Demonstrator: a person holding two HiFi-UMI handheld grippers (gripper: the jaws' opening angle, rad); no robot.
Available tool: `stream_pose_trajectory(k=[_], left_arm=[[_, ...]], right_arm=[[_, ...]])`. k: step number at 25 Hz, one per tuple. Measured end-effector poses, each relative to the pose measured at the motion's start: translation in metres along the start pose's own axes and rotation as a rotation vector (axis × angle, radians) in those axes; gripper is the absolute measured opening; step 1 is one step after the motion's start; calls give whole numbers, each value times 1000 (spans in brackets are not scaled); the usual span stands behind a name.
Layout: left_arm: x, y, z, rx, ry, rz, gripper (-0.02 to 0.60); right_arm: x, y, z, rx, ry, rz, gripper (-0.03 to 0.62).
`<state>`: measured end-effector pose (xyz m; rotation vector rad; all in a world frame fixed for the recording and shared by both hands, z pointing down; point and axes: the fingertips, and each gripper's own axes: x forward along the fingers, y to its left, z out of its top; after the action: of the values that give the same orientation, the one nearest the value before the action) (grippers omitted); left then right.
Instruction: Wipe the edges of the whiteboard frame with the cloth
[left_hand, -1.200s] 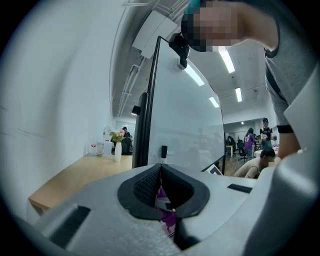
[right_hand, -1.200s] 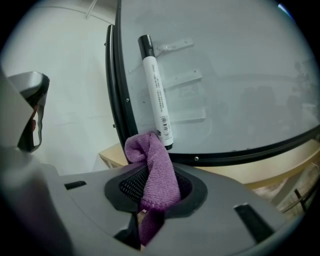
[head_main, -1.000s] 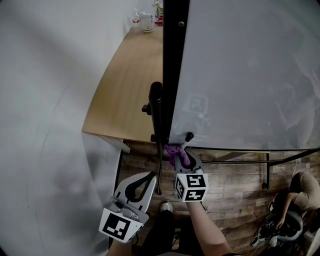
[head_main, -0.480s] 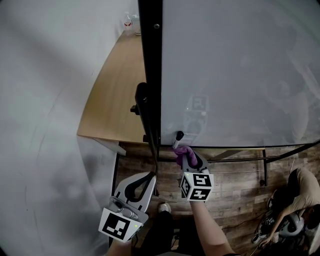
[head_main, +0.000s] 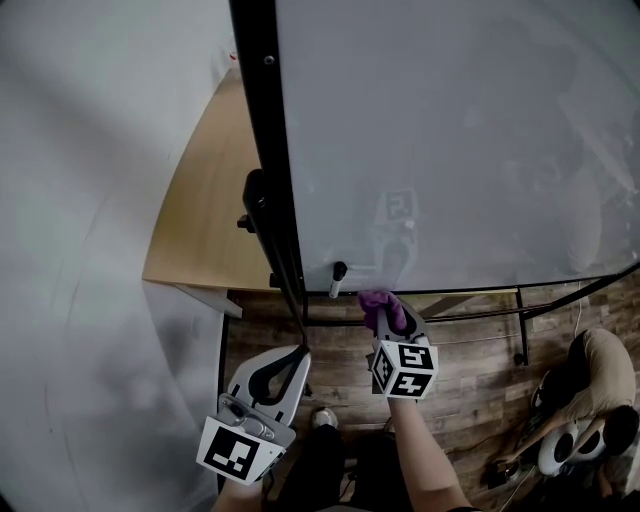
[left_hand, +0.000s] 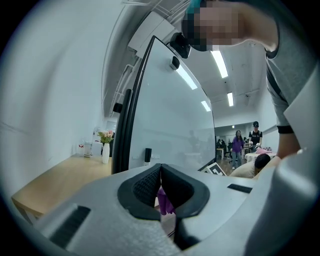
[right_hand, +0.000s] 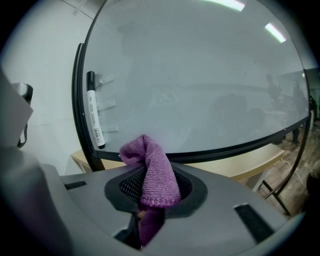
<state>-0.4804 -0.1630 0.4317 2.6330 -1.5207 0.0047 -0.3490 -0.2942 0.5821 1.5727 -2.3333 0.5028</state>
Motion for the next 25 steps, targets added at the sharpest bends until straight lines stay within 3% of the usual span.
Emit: stream_pose_trajectory(k=[12, 25], left_arm=[[22, -22, 7, 9, -7, -45, 17], [56, -66, 11, 11, -10, -59, 17]], right_arm=[[-14, -50, 6, 21, -3, -70, 80], [-27, -103, 11, 14, 0, -71, 80]])
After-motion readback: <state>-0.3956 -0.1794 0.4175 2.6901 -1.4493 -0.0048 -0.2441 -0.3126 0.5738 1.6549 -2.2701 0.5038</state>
